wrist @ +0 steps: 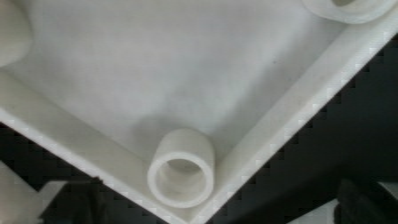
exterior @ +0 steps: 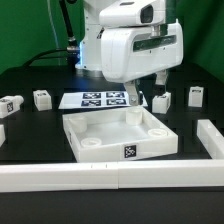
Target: Assemble square table
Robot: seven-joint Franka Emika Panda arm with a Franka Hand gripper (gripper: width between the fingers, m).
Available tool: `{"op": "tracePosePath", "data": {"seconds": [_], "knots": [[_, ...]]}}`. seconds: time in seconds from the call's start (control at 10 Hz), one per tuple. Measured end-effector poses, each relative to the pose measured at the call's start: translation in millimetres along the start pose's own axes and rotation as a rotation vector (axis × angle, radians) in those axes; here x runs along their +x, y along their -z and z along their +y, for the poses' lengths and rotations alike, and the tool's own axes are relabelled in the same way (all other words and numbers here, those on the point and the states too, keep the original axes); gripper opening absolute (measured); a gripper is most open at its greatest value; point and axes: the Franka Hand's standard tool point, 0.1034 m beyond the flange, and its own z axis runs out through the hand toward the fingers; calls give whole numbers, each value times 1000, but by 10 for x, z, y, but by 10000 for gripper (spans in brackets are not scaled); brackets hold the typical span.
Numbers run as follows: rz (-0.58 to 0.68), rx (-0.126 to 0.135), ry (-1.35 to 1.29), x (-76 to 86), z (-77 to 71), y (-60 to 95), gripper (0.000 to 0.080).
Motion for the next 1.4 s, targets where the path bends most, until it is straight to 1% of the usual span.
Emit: {"op": "tracePosePath", "data": {"seconds": [0.4,0.6,0.7,0.8,0.9,1.0,1.1,1.4], "knots": [[-1,1,23,-3,-1,-4,650],[-10,9,41,-84,-64,-8,650],[-18,16,214,-224,-90,-15,650],[-22,22,340,-431,-90,-19,650],[-26,29,425,-551,-91,-30,650],[-21,23,506,-633,-80,-37,650],[-21,17,524,-662,-70,-21,650],[-28,16,684,-687,-50,-29,650]]}}
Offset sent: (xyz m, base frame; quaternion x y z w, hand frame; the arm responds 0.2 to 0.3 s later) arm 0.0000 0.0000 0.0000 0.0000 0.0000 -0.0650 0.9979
